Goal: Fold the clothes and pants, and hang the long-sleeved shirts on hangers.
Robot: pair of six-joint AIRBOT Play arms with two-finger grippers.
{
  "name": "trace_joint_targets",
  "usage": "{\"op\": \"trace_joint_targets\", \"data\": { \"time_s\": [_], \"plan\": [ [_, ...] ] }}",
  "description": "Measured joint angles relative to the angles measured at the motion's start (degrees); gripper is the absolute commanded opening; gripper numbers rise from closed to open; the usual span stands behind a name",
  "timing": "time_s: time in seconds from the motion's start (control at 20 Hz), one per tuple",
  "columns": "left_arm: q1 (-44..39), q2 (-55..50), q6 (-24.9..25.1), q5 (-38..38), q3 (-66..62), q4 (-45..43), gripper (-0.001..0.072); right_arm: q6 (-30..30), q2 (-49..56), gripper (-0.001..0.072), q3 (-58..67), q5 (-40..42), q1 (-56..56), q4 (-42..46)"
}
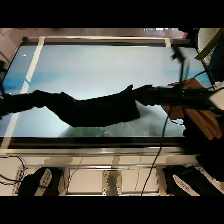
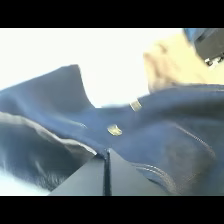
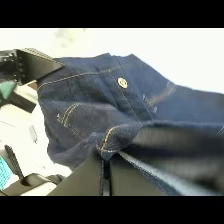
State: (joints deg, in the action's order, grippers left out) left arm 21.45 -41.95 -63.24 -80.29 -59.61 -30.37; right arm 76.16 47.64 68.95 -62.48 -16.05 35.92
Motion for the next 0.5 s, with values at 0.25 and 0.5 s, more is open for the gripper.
{"op": "trace_joint_targets", "data": {
  "time_s": [0.25, 0.5],
  "plan": [
    [0.2, 1.0, -7.7, 0.2, -12.2, -7.1, 0.0026, 2.1, 2.3, 0.0003, 12.0, 0.0, 1.5, 7.7],
    [-3.1, -11.0, -11.7, 2.7, -14.8, -10.5, 0.0027, -0.2, 16.5, 0.0003, 15.3, 6.1, 3.6, 10.5]
  ]
}}
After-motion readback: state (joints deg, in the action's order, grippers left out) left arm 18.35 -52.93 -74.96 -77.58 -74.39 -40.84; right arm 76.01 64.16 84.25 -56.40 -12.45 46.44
